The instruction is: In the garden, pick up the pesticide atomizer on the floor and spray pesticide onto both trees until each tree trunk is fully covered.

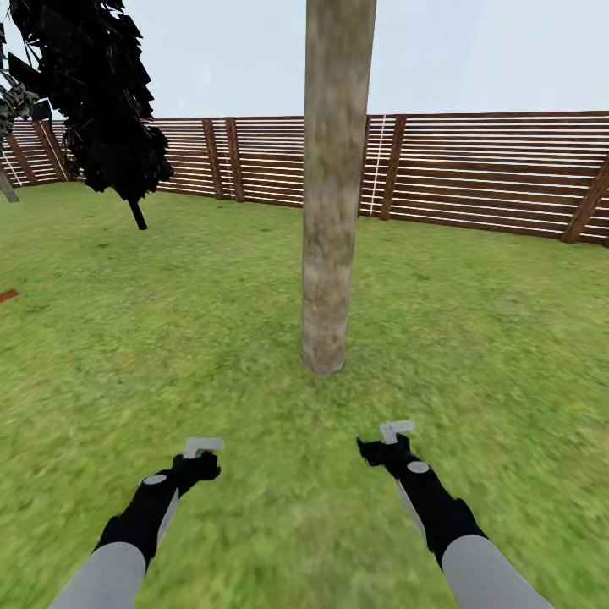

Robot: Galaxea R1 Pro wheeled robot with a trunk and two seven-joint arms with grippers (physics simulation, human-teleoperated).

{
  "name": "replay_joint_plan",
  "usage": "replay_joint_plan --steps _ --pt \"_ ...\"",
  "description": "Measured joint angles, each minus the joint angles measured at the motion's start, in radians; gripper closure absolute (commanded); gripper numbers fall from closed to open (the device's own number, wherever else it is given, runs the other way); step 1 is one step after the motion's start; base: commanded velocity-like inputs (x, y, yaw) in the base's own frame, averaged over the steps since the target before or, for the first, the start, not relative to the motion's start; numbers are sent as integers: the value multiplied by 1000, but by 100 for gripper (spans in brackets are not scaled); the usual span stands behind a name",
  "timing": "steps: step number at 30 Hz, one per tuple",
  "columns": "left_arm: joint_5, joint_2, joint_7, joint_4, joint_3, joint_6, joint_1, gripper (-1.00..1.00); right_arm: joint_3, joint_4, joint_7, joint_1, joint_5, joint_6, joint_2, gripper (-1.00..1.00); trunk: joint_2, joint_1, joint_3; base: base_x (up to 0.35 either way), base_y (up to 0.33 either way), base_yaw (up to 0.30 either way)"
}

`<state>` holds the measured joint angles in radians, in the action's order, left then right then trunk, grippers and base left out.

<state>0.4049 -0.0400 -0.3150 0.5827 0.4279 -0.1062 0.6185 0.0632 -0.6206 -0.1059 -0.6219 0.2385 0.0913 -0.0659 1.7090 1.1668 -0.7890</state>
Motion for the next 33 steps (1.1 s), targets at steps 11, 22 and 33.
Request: replay_joint_plan --steps 11,22,33 --pt "-14 -52 118 0 4 -8 -1 100 7 82 115 2 -1 -143 1 -100 0 0 0 118 0 -81" --pt "-134 -43 129 -8 1 -11 -2 100 88 88 112 2 -1 -142 1 -100 0 0 0 337 0 -288" --pt "-130 -36 250 -113 -12 -22 0 100 92 125 108 2 -4 -142 -3 -100 0 0 0 340 0 -17"
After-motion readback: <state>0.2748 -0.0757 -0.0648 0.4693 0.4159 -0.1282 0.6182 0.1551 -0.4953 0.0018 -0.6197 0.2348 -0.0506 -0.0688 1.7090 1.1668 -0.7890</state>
